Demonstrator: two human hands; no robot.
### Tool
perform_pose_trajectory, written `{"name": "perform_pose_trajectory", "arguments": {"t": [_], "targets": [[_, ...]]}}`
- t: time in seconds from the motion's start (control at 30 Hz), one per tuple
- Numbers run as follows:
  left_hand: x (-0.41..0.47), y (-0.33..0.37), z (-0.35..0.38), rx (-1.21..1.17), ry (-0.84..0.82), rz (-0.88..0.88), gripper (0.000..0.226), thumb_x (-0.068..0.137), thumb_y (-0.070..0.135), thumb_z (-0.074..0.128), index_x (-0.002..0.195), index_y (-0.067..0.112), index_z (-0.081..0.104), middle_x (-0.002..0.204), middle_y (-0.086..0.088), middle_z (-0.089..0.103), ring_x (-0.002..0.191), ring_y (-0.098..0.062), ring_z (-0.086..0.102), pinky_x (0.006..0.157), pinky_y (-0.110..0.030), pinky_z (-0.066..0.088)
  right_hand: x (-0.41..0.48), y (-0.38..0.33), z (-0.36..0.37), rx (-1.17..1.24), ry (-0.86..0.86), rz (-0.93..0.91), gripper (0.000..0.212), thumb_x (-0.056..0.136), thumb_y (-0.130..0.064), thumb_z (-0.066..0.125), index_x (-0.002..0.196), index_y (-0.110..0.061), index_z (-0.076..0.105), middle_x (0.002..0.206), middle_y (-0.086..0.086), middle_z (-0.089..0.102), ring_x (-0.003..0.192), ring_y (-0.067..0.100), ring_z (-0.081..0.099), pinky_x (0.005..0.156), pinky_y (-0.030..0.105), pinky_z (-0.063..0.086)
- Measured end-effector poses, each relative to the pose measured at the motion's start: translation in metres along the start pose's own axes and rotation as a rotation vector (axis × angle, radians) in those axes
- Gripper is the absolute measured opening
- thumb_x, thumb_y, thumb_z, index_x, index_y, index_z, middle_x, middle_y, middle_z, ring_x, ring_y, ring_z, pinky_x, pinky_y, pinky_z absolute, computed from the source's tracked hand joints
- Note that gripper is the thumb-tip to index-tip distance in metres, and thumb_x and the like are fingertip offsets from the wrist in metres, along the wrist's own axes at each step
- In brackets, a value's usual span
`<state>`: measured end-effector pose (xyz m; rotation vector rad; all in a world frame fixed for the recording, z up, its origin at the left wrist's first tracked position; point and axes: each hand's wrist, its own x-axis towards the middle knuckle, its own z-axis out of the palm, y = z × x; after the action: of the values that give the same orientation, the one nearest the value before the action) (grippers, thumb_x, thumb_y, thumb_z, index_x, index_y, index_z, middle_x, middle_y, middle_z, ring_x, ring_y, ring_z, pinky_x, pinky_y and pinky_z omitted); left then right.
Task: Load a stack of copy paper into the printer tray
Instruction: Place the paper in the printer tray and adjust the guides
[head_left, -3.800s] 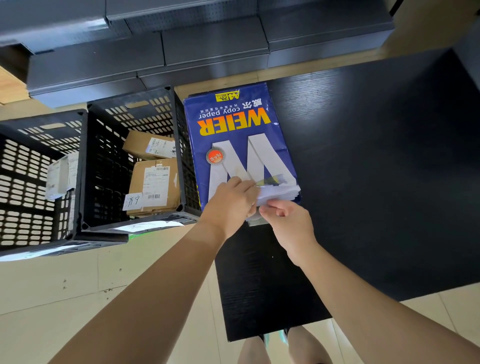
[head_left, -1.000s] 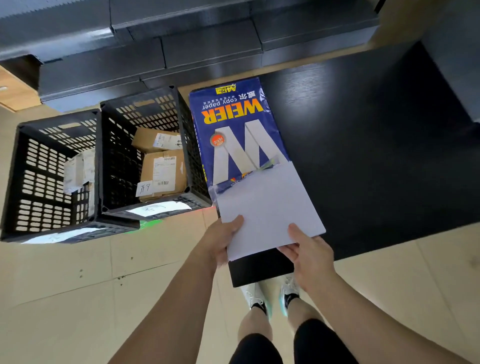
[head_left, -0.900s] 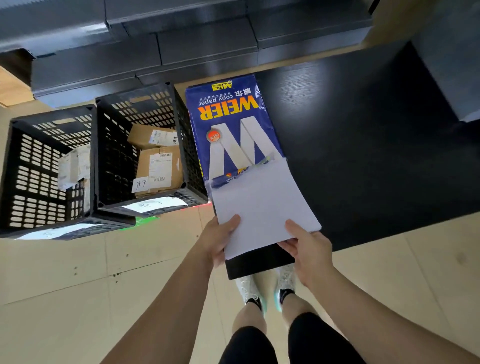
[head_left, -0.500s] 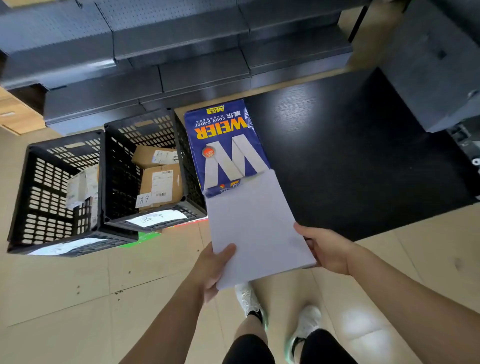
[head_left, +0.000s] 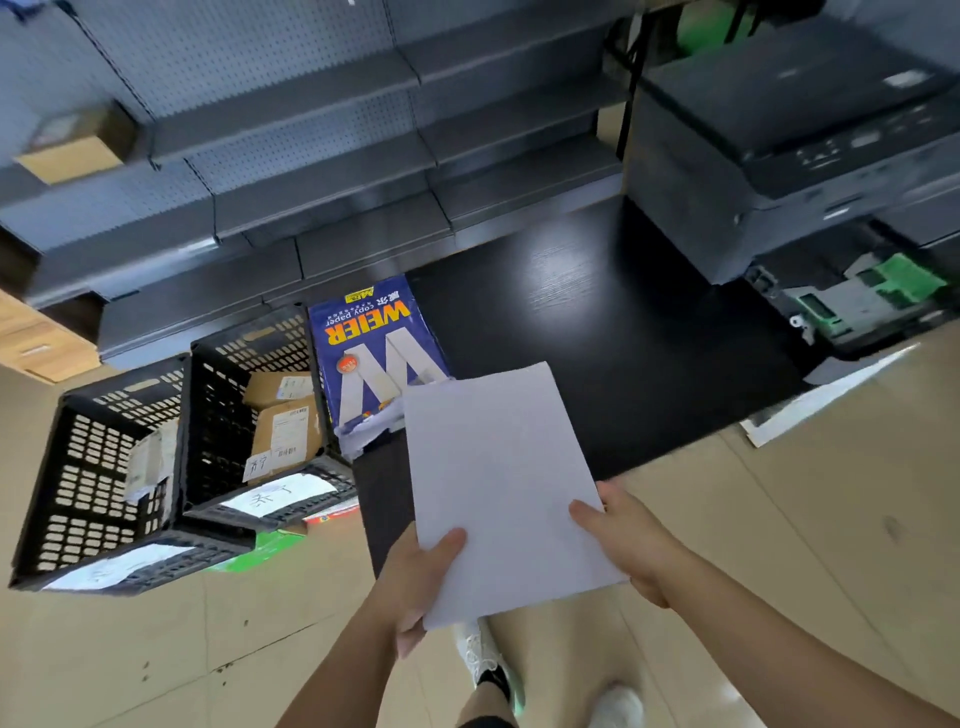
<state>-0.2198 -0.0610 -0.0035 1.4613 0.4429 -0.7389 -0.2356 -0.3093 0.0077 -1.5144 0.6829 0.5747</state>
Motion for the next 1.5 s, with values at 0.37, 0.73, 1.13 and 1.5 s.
{"name": "perform_pose_trajectory", "arguments": {"t": [0.37,0.73,1.13,1.5], "targets": [[-0.007,0.091,0.173,0.252,-0.328,0.217,0.029,0.096,0.016,0.063,0.126,0.019,0.064,0.118,-0.005,0.075,0.106,-0.027,0.072,0.088,-0.045,0.058,-0.102,0.005,-0.146,0.260,0.390,-0.233,0.021,0.100,-0.029,0.050,0.116,-0.035,0.061,0.114,-0.011,0.073,0.105,0.017,0.069,0.096,0.047,0.054],[0.002,0.133,0.367,0.545,-0.794,0.192,0.024,0.098,0.019,0.061,0.122,0.021,0.064,0.112,-0.001,0.077,0.099,-0.022,0.075,0.081,-0.038,0.061,-0.169,0.055,-0.244,0.580,0.910,-0.233,0.008,0.101,-0.025,0.052,0.103,-0.025,0.060,0.099,-0.008,0.072,0.085,0.011,0.069,0.068,0.026,0.055],[0.003,0.086,0.590,0.719,-0.962,0.192,0.024,0.099,0.018,0.059,0.123,0.021,0.066,0.114,0.001,0.077,0.107,-0.021,0.072,0.097,-0.046,0.054,-0.209,0.128,-0.410,0.727,1.066,-0.176,0.022,0.098,-0.029,0.054,0.117,-0.020,0.060,0.106,-0.005,0.076,0.094,0.018,0.074,0.084,0.042,0.059],[0.020,0.075,0.765,0.568,-0.883,0.124,0.022,0.099,0.011,0.059,0.118,0.015,0.067,0.111,-0.007,0.078,0.102,-0.028,0.074,0.091,-0.046,0.057,-0.221,0.130,-0.609,0.665,0.968,-0.229,0.018,0.099,-0.018,0.051,0.109,-0.027,0.063,0.096,-0.013,0.079,0.085,0.009,0.076,0.075,0.032,0.058]]}}
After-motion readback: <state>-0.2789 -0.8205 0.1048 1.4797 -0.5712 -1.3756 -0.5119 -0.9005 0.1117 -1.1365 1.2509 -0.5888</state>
